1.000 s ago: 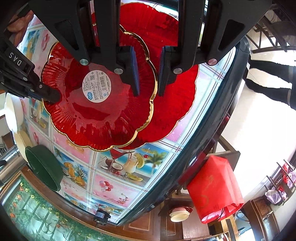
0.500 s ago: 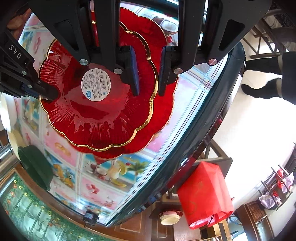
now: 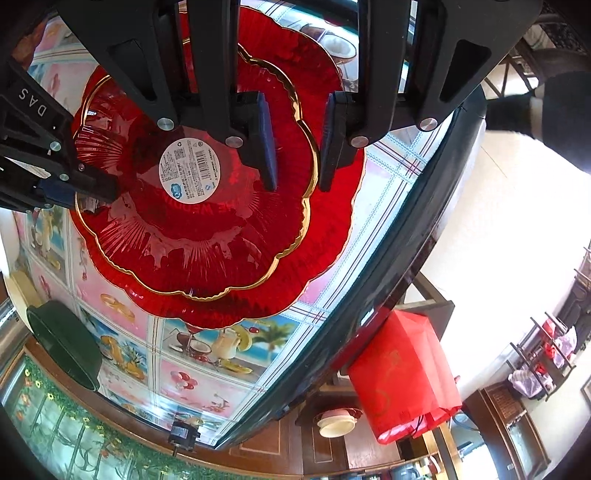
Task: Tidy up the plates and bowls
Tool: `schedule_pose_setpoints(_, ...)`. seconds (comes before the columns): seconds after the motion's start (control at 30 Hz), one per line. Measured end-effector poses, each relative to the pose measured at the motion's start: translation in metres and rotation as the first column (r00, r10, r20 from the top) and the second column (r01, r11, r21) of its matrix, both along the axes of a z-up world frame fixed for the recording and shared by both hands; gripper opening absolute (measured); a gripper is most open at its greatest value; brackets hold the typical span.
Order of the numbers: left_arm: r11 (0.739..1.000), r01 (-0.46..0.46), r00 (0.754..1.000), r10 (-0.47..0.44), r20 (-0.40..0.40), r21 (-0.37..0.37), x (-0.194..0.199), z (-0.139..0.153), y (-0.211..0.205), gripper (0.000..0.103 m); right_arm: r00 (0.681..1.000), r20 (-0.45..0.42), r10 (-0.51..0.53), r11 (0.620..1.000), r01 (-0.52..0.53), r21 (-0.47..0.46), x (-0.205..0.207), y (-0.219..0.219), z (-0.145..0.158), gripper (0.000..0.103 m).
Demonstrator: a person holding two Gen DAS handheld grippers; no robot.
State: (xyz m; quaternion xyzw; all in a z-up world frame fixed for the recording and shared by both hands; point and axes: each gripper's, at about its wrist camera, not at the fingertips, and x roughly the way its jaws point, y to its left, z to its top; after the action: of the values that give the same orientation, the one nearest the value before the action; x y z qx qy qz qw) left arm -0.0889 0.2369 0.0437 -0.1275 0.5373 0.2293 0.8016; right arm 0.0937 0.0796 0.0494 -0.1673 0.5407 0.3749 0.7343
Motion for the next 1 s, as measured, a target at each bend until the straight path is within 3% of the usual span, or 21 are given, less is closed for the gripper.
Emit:
schedule_pose_setpoints(0.53,0.998,0.029,0.999,-0.028,-0.018,0.063,0.002,-0.003,-0.01,0.027,0.998,0.031,0.049,0.998,-0.047,-0.051,-0.006,0.007,0.004,0.025)
schedule_pose_setpoints(0.67,0.997,0.036,0.999,-0.034,-0.026,0.07,0.003,-0.006,-0.013,0.028,0.996,0.065,0.061,0.996,-0.057,-0.062,-0.01,0.006,0.009,0.038)
schedule_pose_setpoints(1.0,0.997,0.023,1.0,-0.023,-0.011,0.072,0.004,-0.005,-0.013,0.028,0.998,0.039,0.051,0.998,-0.049,-0.031,-0.008,0.002,0.008,0.038)
